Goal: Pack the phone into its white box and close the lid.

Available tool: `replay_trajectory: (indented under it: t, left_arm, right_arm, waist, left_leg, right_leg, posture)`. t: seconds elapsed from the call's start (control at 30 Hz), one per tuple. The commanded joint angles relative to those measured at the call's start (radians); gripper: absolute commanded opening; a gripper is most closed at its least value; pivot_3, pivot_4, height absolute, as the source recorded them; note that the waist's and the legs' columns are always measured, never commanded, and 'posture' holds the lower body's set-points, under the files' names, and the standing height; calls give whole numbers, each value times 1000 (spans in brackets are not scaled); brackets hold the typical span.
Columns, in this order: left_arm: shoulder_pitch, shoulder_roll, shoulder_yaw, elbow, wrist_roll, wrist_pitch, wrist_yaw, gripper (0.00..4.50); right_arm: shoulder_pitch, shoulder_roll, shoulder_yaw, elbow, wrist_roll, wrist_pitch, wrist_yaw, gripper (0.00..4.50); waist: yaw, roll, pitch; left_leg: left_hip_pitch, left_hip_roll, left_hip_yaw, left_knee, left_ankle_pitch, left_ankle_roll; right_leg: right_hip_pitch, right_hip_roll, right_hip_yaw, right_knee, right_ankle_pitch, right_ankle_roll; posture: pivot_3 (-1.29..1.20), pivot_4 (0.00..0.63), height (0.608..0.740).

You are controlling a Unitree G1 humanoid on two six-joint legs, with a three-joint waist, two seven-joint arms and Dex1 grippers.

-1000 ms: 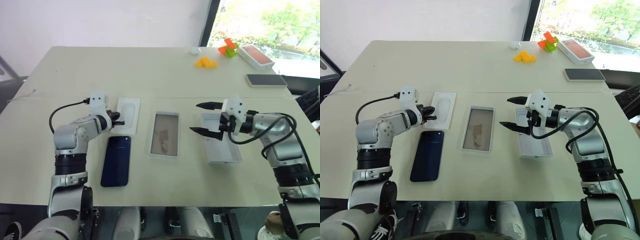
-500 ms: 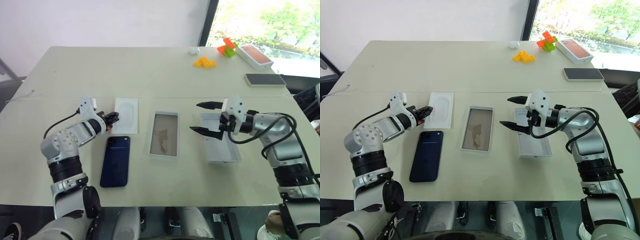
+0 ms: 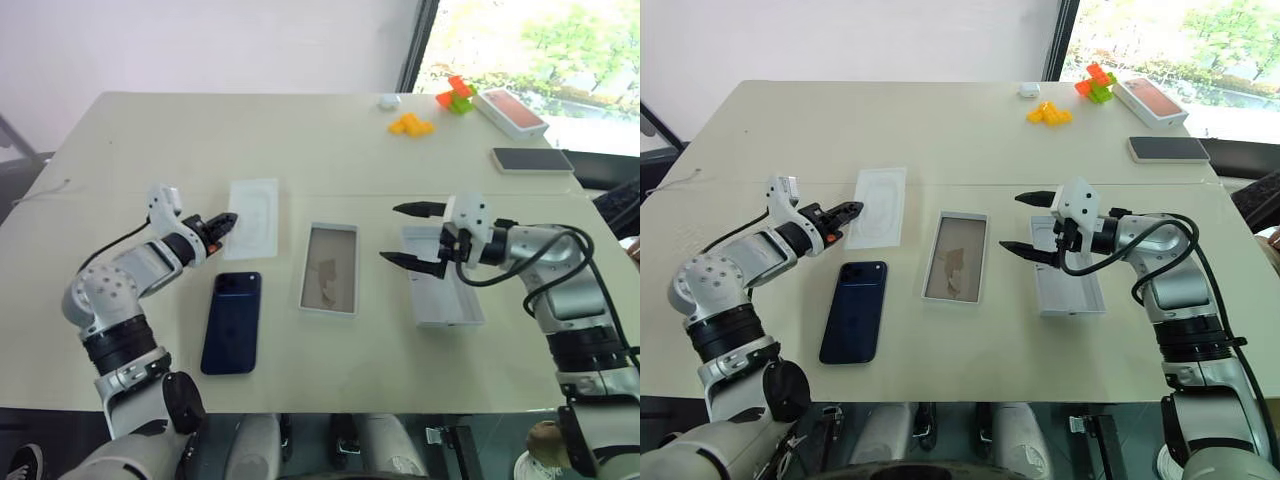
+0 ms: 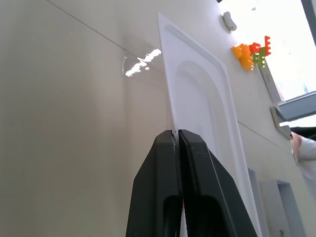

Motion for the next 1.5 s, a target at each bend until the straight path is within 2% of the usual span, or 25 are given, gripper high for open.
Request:
replay_trajectory:
  t: [0.03, 0.17, 0.4, 0.57, 0.7, 0.97, 1.1, 1.4, 1.5]
  left_arm:
    - [-37, -69, -39, -128, -56, 59, 60, 32]
    - [-45, -177, -77, -182, -37, 85, 143, 32]
    - [-7, -232, -153, -217, -33, 146, 157, 32]
    - [22, -223, -232, -247, 8, 167, 155, 32]
    - [68, -181, -363, -287, 67, 105, 132, 32]
    - [88, -237, -394, -265, 130, 56, 154, 32]
    - [94, -219, -454, -254, 182, 15, 140, 32]
    - [91, -252, -481, -249, 196, -12, 110, 32]
    - [88, -254, -484, -250, 195, -1, 103, 1053]
  right_arm:
    - [13, -42, -47, -16, 48, 21, 54, 4500]
    - [74, -108, -72, -36, 90, 22, 146, 4500]
    - [87, -125, -91, -42, 95, 30, 149, 4500]
    - [89, -118, -90, -48, 88, 31, 134, 4500]
    - [90, -114, -87, -47, 82, 28, 122, 4500]
    - [87, -107, -81, -56, 77, 24, 103, 4500]
    - [96, -105, -83, -64, 74, 21, 94, 4500]
    - [122, -106, -89, -83, 73, 16, 69, 4500]
    - [123, -106, -89, -85, 73, 13, 64, 4500]
  waist:
    - [3, 0, 0]
    - [4, -1, 0]
    - [-7, 0, 0]
    - [0, 0, 0]
    - [0, 0, 0]
    - [1, 0, 0]
    - [0, 0, 0]
    - [1, 0, 0]
    - [1, 0, 0]
  left_leg:
    - [0, 0, 0, 0, 0, 0]
    - [0, -2, -1, 0, 0, 0]
    - [1, 1, -1, -2, 0, 0]
    - [1, 1, -1, -1, 0, 0]
    - [0, 0, -2, -1, 0, 1]
    - [0, 0, -2, -1, -1, 1]
    - [0, 0, -2, -1, -1, 1]
    - [0, 0, -2, -1, -1, 2]
    - [0, 0, -2, -1, -1, 2]
  right_leg:
    - [0, 0, 0, 0, 0, 0]
    - [1, -1, 0, 0, 0, 1]
    - [0, 3, 0, 0, -2, 3]
    - [0, 2, 0, 0, -3, 4]
    - [0, 2, 0, 0, -3, 4]
    - [0, 2, 0, 0, -3, 4]
    - [0, 2, 0, 0, -3, 4]
    - [0, 2, 0, 0, -3, 5]
    - [0, 2, 0, 0, -3, 5]
  posture:
    - [0, 150, 737]
    - [0, 150, 737]
    - [0, 150, 737]
    - [0, 150, 737]
    - [0, 150, 737]
    - [0, 150, 737]
    - [0, 150, 737]
    - [0, 150, 737]
    - [0, 150, 737]
